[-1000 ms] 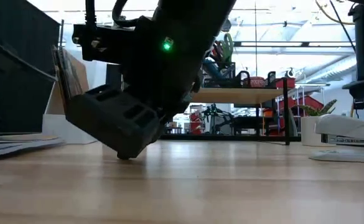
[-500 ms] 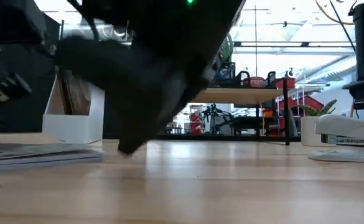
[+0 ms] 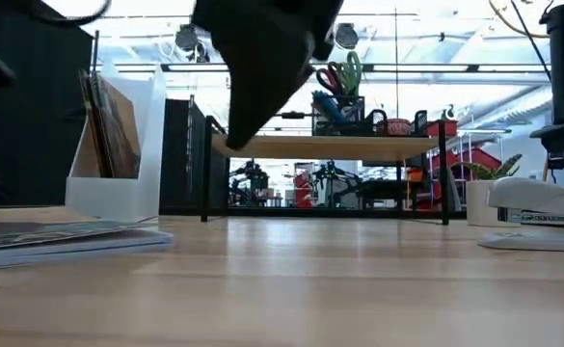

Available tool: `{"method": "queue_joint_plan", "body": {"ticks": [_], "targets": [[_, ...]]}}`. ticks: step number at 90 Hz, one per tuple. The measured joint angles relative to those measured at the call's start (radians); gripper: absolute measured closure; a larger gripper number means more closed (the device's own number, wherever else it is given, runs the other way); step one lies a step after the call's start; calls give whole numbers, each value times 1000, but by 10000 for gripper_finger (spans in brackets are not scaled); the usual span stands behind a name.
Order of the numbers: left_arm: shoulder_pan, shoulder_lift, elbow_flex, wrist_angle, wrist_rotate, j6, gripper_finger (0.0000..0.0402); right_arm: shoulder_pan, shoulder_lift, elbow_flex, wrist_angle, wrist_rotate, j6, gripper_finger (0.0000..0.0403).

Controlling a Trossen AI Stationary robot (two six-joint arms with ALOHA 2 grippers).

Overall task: Stock shelves
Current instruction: Put the brown book into the white bookshelf

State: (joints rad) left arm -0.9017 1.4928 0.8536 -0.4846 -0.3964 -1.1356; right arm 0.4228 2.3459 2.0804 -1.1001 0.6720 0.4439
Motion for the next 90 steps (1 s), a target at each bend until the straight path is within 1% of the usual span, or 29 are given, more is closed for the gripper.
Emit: {"method": "queue_joint_plan", "body": {"ticks": [5, 12, 18, 23, 28, 34, 40, 47, 60, 66, 75, 82, 90], "targets": [[-38, 0, 0, -28, -5, -71, 402, -21, 0, -1, -4, 0, -10, 245], [-85, 1, 0, -49, -9, -146, 402, -45, -2, -19, 41, -1, -18, 245], [-120, 2, 0, -60, -10, -162, 402, -61, -2, -32, 85, -31, -31, 245], [-146, 2, 0, -68, -21, -158, 402, -71, -3, -59, 163, -71, -45, 245], [-170, 2, 0, -92, -34, -125, 402, -79, -3, -87, 237, -144, -53, 245], [-197, 13, 0, -107, -55, -46, 402, -83, -2, -114, 300, -235, -49, 245], [-218, 41, 0, -107, -70, 50, 402, -83, -3, -150, 372, -282, -31, 245], [-228, 79, 0, -107, -80, 122, 402, -82, -2, -170, 362, -288, -11, 245], [-215, 146, 0, -81, -85, 126, 402, -80, -4, -196, 363, -286, 13, 245], [-203, 166, 0, -76, -84, 181, 402, -80, -2, -202, 361, -287, 12, 245], [-183, 177, 0, -81, -40, 274, 400, -80, -3, -216, 380, -286, 13, 245], [-167, 175, 0, -82, -17, 310, 387, -80, -3, -226, 371, -286, 16, 245], [-161, 167, 0, -83, -5, 336, 355, -79, -3, -235, 380, -284, 24, 245]]}}
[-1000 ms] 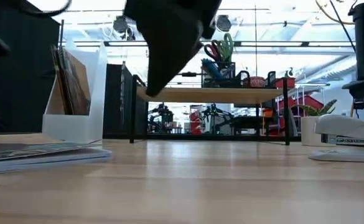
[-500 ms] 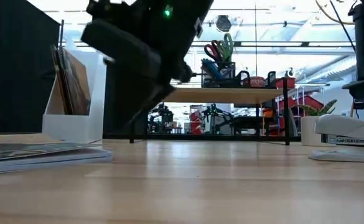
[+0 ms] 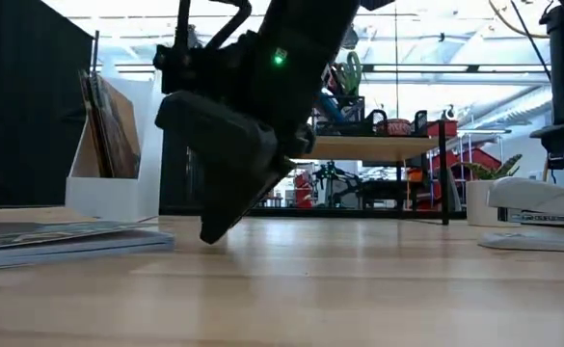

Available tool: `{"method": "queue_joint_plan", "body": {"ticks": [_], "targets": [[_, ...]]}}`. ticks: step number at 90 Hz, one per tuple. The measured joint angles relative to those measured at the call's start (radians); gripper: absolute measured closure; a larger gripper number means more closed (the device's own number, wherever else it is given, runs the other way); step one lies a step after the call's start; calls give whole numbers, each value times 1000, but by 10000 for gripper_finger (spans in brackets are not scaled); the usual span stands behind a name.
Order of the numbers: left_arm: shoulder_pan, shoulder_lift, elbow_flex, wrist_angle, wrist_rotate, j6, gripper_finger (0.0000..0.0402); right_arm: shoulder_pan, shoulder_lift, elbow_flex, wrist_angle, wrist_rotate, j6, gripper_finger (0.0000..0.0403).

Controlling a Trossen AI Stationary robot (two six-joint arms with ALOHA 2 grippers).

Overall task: Stock shelves
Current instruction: Put the brown book into the white bookshelf

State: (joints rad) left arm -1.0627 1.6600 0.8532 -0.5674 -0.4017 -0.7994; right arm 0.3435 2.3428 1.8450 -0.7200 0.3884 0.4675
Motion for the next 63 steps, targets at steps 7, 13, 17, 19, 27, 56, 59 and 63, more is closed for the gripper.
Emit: {"method": "queue_joint_plan", "body": {"ticks": [7, 13, 17, 19, 27, 56, 59, 63], "targets": [[4, -1, 0, 0, 21, 27, 319, 0, 0, -5, 0, 5, 13, 245], [4, -1, 0, -3, 34, 74, 289, 0, 0, -8, 0, 8, 18, 245], [1, -1, 0, -9, 35, 111, 270, 0, 0, -8, 1, 13, 18, 245], [1, -1, 0, -15, 32, 123, 262, 0, 0, -8, 2, 19, 18, 245], [0, -1, 0, -55, -15, 127, 244, 0, 0, -9, 14, 41, 22, 245], [0, -1, 0, -169, -155, 127, 240, 0, 0, -9, 37, 65, 41, 245], [1, -1, 0, -175, -168, 127, 240, -1, 0, -9, 45, 65, 41, 245], [3, 5, -1, -174, -179, 130, 239, -2, 0, -9, 59, 65, 41, 245]]}}
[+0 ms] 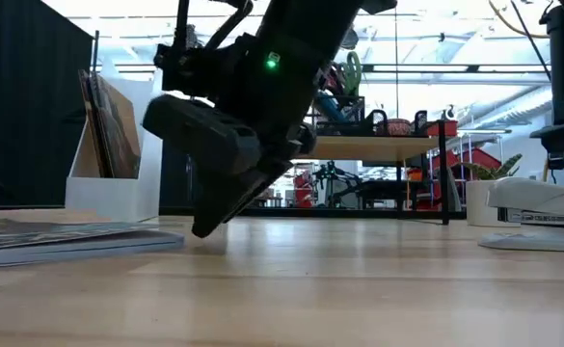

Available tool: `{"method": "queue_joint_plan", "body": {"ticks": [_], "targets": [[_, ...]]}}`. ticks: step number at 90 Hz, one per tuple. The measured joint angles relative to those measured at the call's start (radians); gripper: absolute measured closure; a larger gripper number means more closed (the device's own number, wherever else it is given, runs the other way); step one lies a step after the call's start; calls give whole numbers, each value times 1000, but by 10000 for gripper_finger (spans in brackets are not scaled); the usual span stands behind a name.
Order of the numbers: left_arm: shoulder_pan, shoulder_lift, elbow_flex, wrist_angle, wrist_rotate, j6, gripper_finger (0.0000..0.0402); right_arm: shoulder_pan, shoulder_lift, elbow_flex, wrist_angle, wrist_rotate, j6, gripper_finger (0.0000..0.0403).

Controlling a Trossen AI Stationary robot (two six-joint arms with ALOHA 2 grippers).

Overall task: Stock shelves
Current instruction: Put the brown book into the white bookshelf

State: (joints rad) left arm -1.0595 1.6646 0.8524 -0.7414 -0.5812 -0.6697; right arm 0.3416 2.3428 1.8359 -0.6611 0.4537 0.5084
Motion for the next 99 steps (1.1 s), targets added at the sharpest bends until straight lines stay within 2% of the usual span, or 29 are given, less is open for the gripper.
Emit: {"method": "queue_joint_plan", "body": {"ticks": [18, 35, 45, 54, 66, 77, 89, 99], "targets": [[-1, 51, -40, 46, -10, -2, 239, -2, 0, 0, 75, -5, -15, 245], [-2, 67, -43, 53, -82, -3, 240, -2, 0, 0, 131, -21, -24, 245], [4, 73, -47, 48, -164, -2, 242, -6, 0, 0, 191, -100, -53, 245], [24, 92, -46, 52, -188, -3, 260, -7, 8, 0, 269, -165, -78, 245], [60, 127, -43, 72, -189, 7, 305, -7, 27, 0, 316, -219, -82, 245], [85, 143, -42, 101, -184, 28, 340, -7, 42, 0, 303, -219, -81, 245], [91, 131, -42, 104, -176, 29, 358, -6, 28, 0, 288, -207, -99, 245], [91, 131, -38, 100, -175, 32, 361, -8, -18, 0, 224, -89, -86, 245]]}}
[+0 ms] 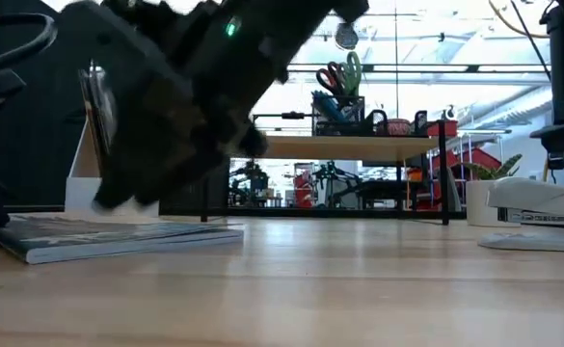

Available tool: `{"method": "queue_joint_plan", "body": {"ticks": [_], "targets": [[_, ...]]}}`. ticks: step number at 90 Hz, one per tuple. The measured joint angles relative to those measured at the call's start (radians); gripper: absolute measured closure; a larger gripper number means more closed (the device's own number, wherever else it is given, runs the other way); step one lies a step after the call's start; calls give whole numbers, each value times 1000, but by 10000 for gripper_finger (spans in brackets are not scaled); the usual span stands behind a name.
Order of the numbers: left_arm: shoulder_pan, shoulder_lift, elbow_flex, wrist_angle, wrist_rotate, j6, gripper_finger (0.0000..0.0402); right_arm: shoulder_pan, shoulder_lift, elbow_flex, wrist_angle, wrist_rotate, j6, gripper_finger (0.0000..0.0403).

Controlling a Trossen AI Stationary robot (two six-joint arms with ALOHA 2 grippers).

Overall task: Stock shelves
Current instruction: Put the brown book into the white bookshelf

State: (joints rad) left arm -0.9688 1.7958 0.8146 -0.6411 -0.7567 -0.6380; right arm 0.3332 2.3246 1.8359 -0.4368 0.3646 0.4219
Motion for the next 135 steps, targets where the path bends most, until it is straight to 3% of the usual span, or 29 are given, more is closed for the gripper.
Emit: {"method": "queue_joint_plan", "body": {"ticks": [6, 16, 34, 50, 66, 85, 97, 114, 123, 135], "targets": [[0, 0, 0, 1, 2, 0, 361, -18, -25, 2, -68, 54, 28, 245], [1, 0, 0, 1, 8, 2, 360, -76, -34, 1, -141, 43, 65, 245], [2, 0, 0, 6, 10, 20, 310, -175, -22, -45, -69, -104, 48, 245], [1, 0, 0, 3, 1, 19, 251, -240, -23, -127, 101, -267, 73, 245], [1, 0, -3, 4, -20, 22, 234, -262, -30, -211, 225, -381, 140, 245], [24, 1, -3, 11, -37, 27, 233, -237, -29, -231, 269, -403, 159, 245], [58, 1, -2, 24, -39, 76, 233, -229, -26, -233, 316, -491, 160, 245], [95, 1, -3, 86, -55, 156, 238, -206, -23, -233, 331, -538, 144, 245], [103, 1, -3, 84, -39, 153, 267, -202, -23, -233, 329, -528, 116, 245], [103, 1, 3, 75, -32, 151, 347, -201, -39, -236, 312, -523, 60, 245]]}}
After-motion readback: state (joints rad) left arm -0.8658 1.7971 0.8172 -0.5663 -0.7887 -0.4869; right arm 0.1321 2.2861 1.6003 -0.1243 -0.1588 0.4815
